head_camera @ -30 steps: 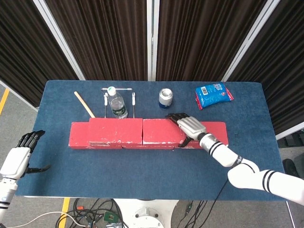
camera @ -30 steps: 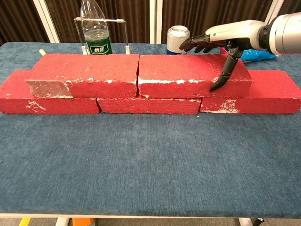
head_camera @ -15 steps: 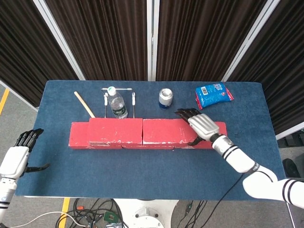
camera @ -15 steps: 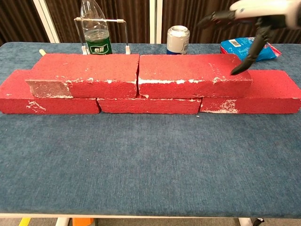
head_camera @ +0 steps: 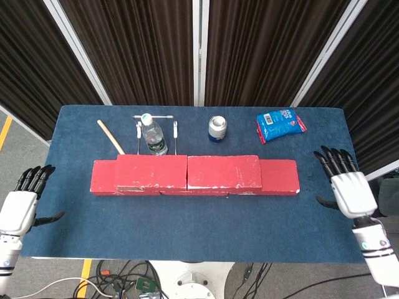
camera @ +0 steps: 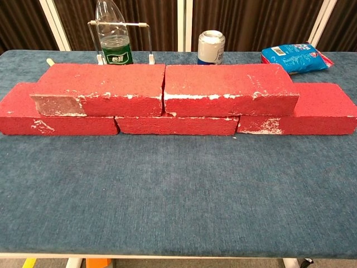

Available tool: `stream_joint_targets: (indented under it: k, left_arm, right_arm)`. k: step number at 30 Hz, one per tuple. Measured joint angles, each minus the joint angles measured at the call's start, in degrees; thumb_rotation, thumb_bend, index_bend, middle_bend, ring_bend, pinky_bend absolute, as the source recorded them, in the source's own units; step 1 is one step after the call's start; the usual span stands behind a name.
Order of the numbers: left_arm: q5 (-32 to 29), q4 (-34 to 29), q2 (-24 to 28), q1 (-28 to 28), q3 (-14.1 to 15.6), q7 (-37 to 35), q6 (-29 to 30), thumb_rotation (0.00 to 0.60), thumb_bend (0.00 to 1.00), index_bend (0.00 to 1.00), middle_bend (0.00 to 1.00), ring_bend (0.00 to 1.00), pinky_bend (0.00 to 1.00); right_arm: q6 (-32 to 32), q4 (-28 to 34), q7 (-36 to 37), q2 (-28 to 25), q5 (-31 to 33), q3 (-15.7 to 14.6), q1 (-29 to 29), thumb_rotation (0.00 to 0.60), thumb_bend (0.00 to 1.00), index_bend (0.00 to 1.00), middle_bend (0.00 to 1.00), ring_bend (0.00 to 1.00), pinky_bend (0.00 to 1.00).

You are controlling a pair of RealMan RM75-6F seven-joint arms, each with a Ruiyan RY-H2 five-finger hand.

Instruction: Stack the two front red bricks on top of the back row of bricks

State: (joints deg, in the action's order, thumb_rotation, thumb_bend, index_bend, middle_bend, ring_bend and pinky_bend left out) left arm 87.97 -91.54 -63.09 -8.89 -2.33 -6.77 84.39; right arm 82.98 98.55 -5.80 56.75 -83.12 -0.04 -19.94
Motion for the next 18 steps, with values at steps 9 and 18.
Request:
stream_joint_targets:
  k: [9,18]
  left_arm:
    - [0.7,-0.9,-0.3,1.9,0.3,4.3,3.3,0.600,0.00,0.05,0.01,0.00,0.03]
    - [-0.6,0.3,-1.8,2.8,0.2,6.2,3.3,0.600,0.00,0.05,0.00,0.00,0.03]
  right_arm:
    - [12.0,-6.4,1.9,3.5,-4.3,-3.3,12.1,0.600,0.00,0.00,0.00,0.00,0.00]
    - [10.1,-10.3,5.3,5.0,-1.7,-2.4,14.7,0.600,0.00,0.00,0.00,0.00,0.00]
